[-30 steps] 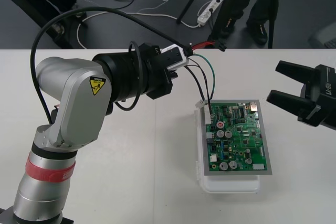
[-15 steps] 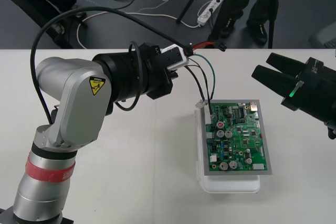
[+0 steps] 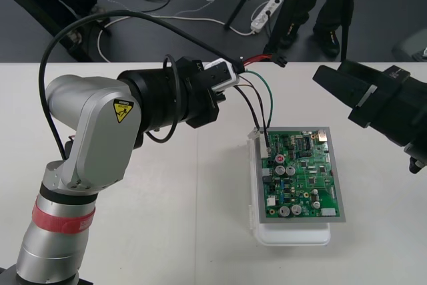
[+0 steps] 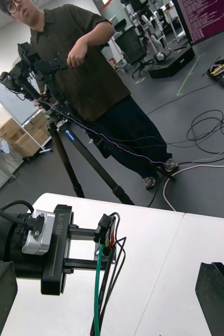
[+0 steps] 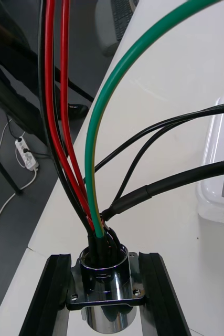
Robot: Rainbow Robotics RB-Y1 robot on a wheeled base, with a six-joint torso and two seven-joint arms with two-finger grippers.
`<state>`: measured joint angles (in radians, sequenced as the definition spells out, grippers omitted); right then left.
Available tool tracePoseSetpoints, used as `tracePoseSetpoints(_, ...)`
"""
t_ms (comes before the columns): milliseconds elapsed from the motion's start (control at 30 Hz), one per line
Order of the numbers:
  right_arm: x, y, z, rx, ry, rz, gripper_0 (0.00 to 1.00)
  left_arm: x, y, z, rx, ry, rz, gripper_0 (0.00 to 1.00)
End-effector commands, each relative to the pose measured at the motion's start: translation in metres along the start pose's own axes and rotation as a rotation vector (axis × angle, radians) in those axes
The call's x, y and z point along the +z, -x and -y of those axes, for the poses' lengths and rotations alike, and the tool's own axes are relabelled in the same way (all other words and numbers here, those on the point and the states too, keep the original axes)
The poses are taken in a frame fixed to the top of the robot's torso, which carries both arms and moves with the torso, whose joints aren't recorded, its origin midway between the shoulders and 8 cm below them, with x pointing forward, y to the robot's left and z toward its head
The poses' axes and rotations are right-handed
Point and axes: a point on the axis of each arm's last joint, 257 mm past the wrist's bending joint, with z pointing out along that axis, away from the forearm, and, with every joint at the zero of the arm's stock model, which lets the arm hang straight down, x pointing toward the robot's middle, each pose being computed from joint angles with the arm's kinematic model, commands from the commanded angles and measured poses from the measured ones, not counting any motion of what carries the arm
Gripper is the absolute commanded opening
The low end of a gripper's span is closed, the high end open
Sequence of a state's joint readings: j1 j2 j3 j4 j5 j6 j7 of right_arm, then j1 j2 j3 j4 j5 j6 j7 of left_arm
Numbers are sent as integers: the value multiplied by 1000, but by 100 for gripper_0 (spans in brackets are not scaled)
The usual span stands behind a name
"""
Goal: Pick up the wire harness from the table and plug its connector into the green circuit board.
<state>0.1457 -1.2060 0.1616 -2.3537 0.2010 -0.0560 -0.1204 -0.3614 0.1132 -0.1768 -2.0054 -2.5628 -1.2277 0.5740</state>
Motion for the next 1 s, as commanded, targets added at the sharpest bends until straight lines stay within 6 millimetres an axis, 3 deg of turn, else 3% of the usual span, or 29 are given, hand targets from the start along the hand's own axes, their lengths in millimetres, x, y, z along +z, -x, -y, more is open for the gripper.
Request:
tracePoseSetpoints(33, 17, 7, -23, 23, 63, 23, 100, -8, 18, -7, -21, 42, 58, 0)
tracePoseSetpoints(367, 41, -1, -23, 38, 40, 32, 100, -8, 18, -5, -23, 38, 59, 0)
tracePoseSetpoints(1000, 64, -19, -17, 78, -40, 31, 100, -8, 18, -5, -25, 38, 59, 1)
